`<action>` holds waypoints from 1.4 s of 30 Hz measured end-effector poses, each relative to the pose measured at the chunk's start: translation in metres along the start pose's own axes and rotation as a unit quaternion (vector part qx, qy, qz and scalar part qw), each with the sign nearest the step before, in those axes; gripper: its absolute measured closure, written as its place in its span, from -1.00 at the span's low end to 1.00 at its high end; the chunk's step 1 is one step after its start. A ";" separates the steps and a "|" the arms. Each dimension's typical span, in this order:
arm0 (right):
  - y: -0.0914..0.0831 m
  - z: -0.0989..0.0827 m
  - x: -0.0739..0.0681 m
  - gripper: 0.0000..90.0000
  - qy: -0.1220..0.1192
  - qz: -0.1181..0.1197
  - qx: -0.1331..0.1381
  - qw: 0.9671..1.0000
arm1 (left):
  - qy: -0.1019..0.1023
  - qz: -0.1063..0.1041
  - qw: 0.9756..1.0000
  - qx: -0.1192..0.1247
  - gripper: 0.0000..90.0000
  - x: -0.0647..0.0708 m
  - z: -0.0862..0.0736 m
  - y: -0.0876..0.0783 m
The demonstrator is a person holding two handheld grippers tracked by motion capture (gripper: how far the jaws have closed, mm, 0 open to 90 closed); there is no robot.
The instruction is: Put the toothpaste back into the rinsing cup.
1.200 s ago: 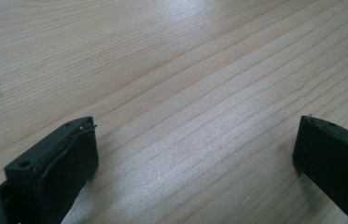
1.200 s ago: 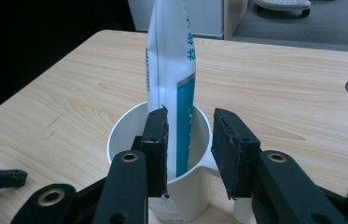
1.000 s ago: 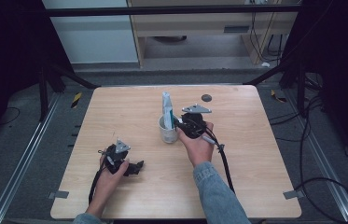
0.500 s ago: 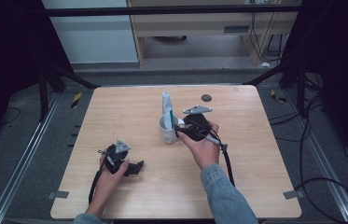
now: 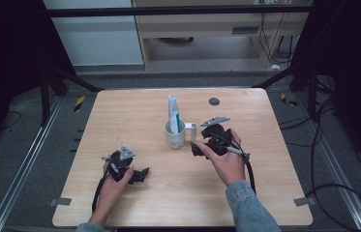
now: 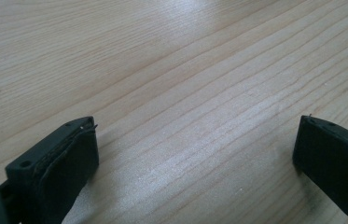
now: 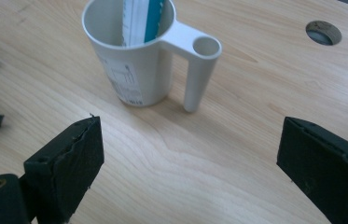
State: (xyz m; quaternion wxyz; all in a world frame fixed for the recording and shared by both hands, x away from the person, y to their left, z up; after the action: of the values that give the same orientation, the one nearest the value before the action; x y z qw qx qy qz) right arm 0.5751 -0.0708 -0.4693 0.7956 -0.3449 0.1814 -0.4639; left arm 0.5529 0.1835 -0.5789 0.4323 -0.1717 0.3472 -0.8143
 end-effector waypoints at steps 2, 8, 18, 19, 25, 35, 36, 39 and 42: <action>-0.004 -0.007 0.004 -0.84 -0.003 0.004 -0.002 1.000 | 0.000 0.000 1.000 0.000 -1.00 0.000 0.000 0.000; -0.010 -0.032 0.030 -0.70 0.007 -0.011 -0.005 1.000 | 0.001 0.000 1.000 -0.001 -1.00 0.000 0.000 0.000; 0.004 -0.075 0.058 -0.70 0.014 -0.022 0.003 1.000 | 0.001 0.000 1.000 -0.001 -1.00 0.000 0.000 0.000; 0.005 -0.078 0.060 -0.70 0.014 -0.023 0.001 1.000 | 0.001 0.000 1.000 -0.001 -1.00 0.000 0.000 0.000; 0.012 -0.098 0.065 -0.71 0.013 -0.023 -0.016 1.000 | 0.001 0.000 1.000 -0.001 -1.00 0.000 0.000 0.000; 0.022 -0.113 0.083 -0.74 0.045 -0.037 -0.007 0.998 | 0.001 0.000 1.000 -0.001 -1.00 0.000 0.000 0.000; 0.023 -0.114 0.084 -0.74 0.050 -0.039 -0.007 0.998 | 0.000 0.000 1.000 -0.001 -1.00 0.000 0.000 0.000; 0.026 -0.116 0.088 -0.75 0.059 -0.043 -0.005 0.997 | 0.001 0.000 1.000 -0.001 -1.00 0.000 0.000 0.000; 0.028 -0.118 0.093 -0.75 0.067 -0.049 -0.002 0.997 | 0.000 0.000 1.000 -0.001 -1.00 0.000 0.000 0.000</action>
State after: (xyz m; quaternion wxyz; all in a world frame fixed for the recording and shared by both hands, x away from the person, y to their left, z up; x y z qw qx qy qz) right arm 0.5675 -0.1862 -0.5688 0.7572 -0.3230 0.2185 -0.5240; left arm 0.5529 0.1837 -0.5790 0.4321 -0.1717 0.3483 -0.8140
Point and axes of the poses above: each handheld gripper's, and its own axes: y roughly forward along the jaws, z roughly out of its top, x roughly to its right, the point moved 10 cm from there along y, roughly forward along the jaws, and after that the axes turned 1 degree about -x, right-handed, at the moved point
